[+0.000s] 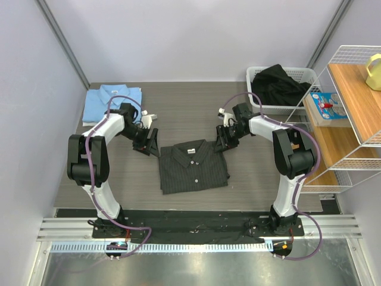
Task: Fold and stack the long sleeve shirts
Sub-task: Fold the shirt
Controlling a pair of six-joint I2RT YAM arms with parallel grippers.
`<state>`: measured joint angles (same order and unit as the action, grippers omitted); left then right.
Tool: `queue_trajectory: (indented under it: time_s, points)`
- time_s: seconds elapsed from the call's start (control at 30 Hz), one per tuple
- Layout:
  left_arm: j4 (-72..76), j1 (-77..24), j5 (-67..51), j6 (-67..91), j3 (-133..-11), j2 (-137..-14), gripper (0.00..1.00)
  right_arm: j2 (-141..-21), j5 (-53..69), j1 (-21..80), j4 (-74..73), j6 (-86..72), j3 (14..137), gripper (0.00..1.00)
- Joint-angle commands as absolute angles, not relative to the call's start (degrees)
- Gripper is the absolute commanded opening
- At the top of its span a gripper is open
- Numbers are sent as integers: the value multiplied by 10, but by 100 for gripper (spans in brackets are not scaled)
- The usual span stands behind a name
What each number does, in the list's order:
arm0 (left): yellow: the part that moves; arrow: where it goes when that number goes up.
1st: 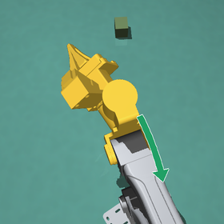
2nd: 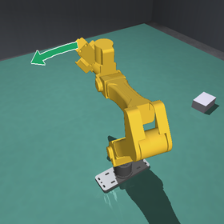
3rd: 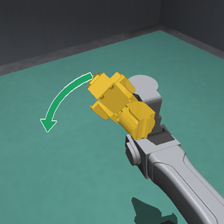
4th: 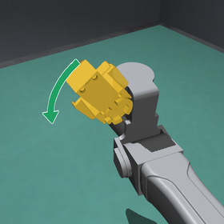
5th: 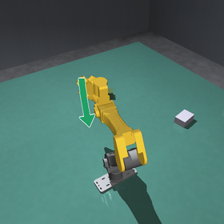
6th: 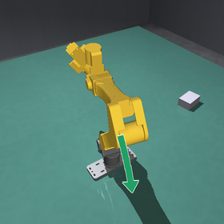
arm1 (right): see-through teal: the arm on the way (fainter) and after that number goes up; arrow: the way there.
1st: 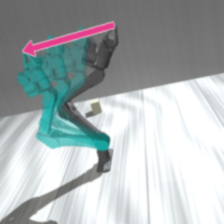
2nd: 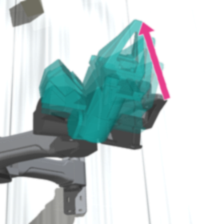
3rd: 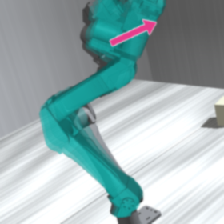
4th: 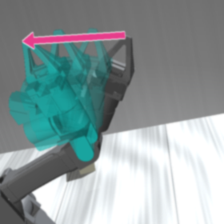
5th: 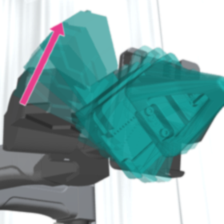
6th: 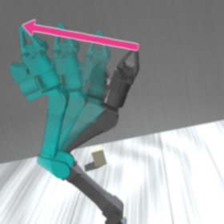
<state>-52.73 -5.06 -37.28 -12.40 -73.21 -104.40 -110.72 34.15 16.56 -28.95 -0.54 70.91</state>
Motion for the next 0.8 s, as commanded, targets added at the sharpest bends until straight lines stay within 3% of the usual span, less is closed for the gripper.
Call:
queue_trajectory:
  time_s: [0.0, 0.23, 0.77]
  points:
    - [-516, -45, -381, -120, -731, -1028, 67, -1054, 336, 169, -300, -3, 725, 47]
    - [-514, -44, -387, -119, -733, -1029, 67, -1009, 303, 169, -301, 22, 736, 56]
    - [-515, -43, -388, -121, -732, -1036, 67, -1111, 386, 176, -301, 6, 761, 56]
